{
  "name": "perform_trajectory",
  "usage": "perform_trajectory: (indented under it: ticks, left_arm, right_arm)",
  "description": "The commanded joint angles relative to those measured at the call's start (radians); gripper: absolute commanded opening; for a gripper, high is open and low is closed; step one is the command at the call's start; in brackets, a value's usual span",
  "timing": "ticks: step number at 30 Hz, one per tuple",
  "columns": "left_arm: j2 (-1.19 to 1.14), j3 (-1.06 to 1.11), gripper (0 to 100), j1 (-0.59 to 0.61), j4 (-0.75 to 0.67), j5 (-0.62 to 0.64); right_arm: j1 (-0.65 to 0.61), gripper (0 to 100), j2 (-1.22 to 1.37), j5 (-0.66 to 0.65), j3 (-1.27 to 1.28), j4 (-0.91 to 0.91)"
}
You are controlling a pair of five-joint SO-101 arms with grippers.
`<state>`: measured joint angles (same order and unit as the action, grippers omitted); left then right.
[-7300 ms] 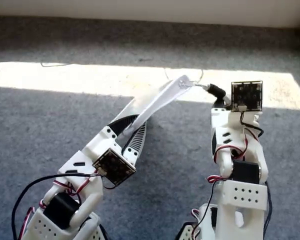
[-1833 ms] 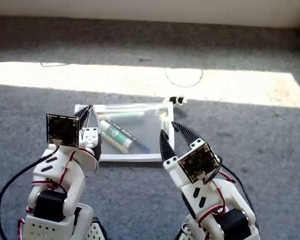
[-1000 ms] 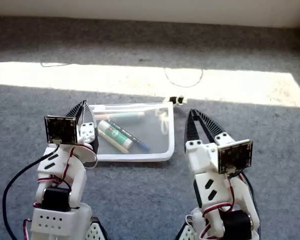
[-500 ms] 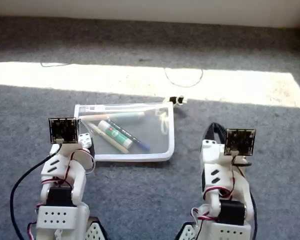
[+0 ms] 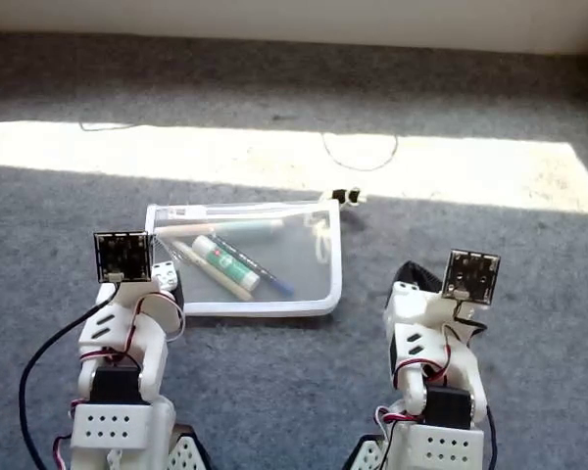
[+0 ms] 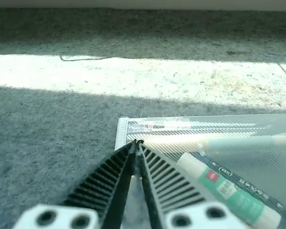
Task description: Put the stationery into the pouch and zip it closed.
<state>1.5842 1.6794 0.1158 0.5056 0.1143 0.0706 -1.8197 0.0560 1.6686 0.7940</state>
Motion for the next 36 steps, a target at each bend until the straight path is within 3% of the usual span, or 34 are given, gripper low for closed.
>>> perform_trajectory:
  ticks: [1,16,24,29,36]
  left_arm:
    - [0.012,0.027,1,0.004,0.078,0.008]
    - [0.012,0.027,1,0.008,0.396,0.006]
    - [0.002,0.027,1,0.010,0.437,0.008]
    - [0.012,0.019,1,0.010,0.528,0.012]
    - [0.012,0.019,1,0.004,0.531,0.012]
  right_arm:
    - [0.005,0.5,-0.016,0.077,0.108,0.038]
    - [0.004,0.5,-0.016,0.092,0.111,0.285]
    - [0.008,0.5,-0.015,0.091,0.111,0.423]
    - [0.010,0.5,-0.016,0.094,0.111,0.456]
    - [0.010,0.5,-0.016,0.092,0.111,0.456]
